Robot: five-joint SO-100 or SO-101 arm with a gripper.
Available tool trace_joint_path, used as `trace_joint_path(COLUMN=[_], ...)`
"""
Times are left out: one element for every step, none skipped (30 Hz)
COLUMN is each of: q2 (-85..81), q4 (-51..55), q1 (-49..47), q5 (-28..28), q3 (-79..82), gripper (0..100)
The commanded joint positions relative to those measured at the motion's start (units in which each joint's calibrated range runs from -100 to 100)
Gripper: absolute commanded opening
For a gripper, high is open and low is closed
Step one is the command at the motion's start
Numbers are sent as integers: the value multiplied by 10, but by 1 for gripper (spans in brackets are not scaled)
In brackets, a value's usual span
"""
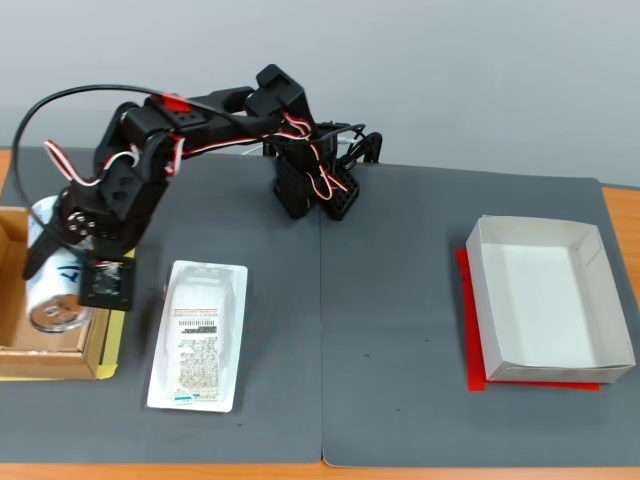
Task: Pick the can and put it in the brown box
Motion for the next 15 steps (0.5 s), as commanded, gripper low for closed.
trace_joint_path(q2=[28, 38, 47, 55, 63, 71, 78, 86, 92, 98, 103, 108, 110, 113, 116], q4=[-40, -50, -60, -68, -73, -77, -82, -87, -91, -93, -93, -93, -93, -95, -97], q1=[26, 33, 39, 44, 50, 56, 61, 67, 73, 76, 79, 82, 85, 87, 90], q5=[3, 3, 3, 3, 3, 3, 3, 3, 3, 3, 3, 3, 3, 3, 3], q3=[-38, -38, -40, -40, -40, -40, -40, -40, -40, -40, -40, -40, -41, -41, -41], gripper=[14, 14, 14, 14, 14, 14, 14, 14, 14, 14, 14, 14, 14, 14, 14])
